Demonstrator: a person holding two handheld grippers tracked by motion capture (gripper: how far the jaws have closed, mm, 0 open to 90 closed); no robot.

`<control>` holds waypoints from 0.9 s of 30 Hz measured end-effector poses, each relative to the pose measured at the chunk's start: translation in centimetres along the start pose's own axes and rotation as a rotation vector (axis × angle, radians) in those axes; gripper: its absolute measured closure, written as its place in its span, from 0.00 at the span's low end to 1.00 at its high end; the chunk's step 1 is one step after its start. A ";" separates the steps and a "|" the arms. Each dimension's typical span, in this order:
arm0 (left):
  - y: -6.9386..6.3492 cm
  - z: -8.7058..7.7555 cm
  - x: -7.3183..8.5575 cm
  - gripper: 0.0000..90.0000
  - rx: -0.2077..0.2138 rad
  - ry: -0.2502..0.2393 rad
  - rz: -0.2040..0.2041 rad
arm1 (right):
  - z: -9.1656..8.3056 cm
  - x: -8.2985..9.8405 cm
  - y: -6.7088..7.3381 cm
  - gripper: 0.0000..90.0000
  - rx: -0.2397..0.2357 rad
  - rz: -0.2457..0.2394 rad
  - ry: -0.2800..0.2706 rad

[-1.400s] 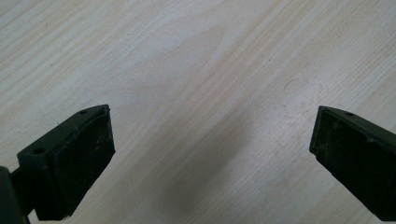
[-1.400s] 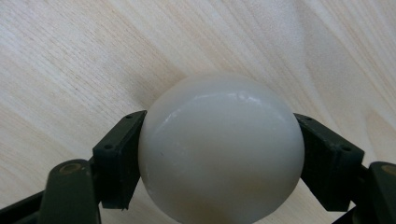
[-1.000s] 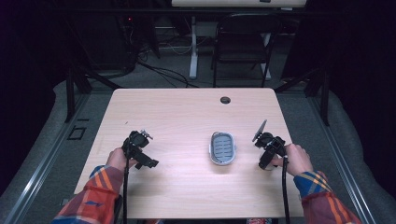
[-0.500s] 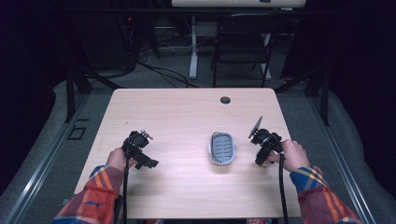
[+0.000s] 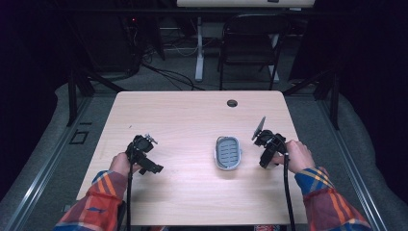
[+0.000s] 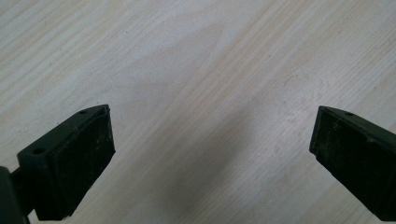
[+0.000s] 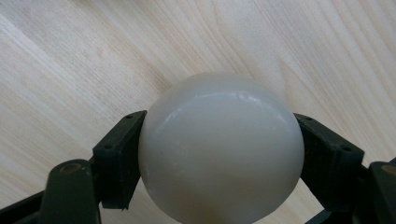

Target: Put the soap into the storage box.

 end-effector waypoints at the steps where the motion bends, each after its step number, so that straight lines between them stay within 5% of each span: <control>1: 0.0 0.0 0.0 0.00 0.000 0.000 0.000 | 0.1 -0.1 0.2 0.26 -0.004 0.019 -0.015; 27: 0.0 0.0 0.0 0.00 0.006 0.000 0.007 | -1.6 -2.7 0.6 0.26 0.004 -0.010 -0.049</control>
Point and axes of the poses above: each handheld gripper's, and its own axes: z roughly forward along the jaws, x roughly out of its underside, y roughly to its left, the point moved 6 cm from there along z, roughly forward along the jaws, and after that the axes turned 2 degrees about y, right-handed, at the moved point
